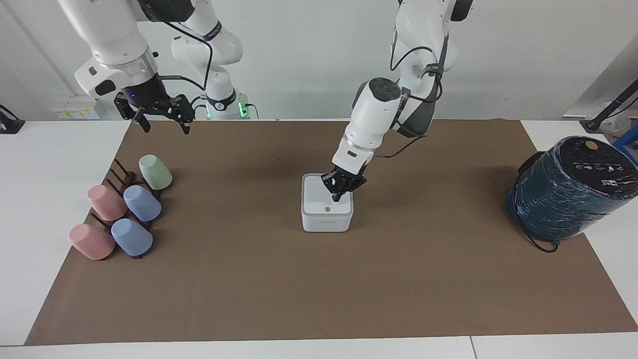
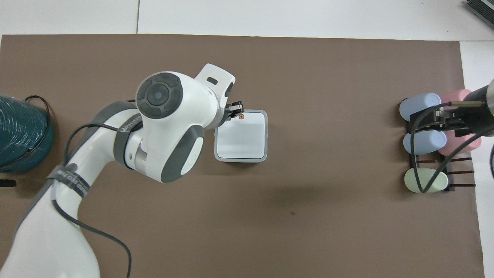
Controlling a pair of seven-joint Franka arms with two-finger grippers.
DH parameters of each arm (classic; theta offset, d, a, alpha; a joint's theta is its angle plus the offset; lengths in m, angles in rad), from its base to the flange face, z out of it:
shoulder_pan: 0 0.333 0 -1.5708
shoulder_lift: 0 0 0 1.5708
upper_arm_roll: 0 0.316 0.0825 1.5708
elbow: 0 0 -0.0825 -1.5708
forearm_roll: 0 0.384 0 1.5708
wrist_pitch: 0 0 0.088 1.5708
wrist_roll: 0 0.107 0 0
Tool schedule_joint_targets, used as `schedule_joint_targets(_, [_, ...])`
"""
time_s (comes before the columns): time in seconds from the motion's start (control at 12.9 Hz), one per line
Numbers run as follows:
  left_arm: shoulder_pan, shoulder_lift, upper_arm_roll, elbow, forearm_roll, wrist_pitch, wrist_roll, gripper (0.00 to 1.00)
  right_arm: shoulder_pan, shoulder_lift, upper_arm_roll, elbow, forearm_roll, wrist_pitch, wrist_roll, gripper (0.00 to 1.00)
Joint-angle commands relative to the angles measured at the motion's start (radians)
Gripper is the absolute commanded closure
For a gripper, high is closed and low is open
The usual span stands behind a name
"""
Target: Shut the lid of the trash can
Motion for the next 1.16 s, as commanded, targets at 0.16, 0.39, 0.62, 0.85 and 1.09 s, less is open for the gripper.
schedule_joint_targets(0.16, [0.177, -0.072, 0.002, 0.114, 0.028, -0.268, 0.149, 0.96, -0.016, -0.025, 0.01, -0.031, 0.002, 0.011, 0.0, 0.0])
schedule_joint_targets(0.39, [0.34, -0.152, 0.002, 0.113, 0.023, -0.396, 0.38, 0.95, -0.016, -0.025, 0.012, -0.031, 0.002, 0.013, -0.001, 0.0])
schedule_joint_targets(0.62, [0.469, -0.207, 0.006, 0.114, 0.029, -0.521, 0.571, 0.84, -0.016, -0.025, 0.012, -0.028, 0.002, 0.016, -0.001, 0.0])
schedule_joint_targets(0.85, [0.501, -0.243, 0.005, 0.114, 0.063, -0.564, 0.596, 0.12, -0.016, -0.023, 0.01, -0.025, 0.0, 0.016, 0.005, 0.0])
schedule_joint_targets(1.09, [0.497, -0.241, 0.002, 0.166, 0.115, -0.642, 0.6, 0.0, -0.016, -0.023, 0.01, -0.026, 0.0, 0.019, 0.01, 0.0])
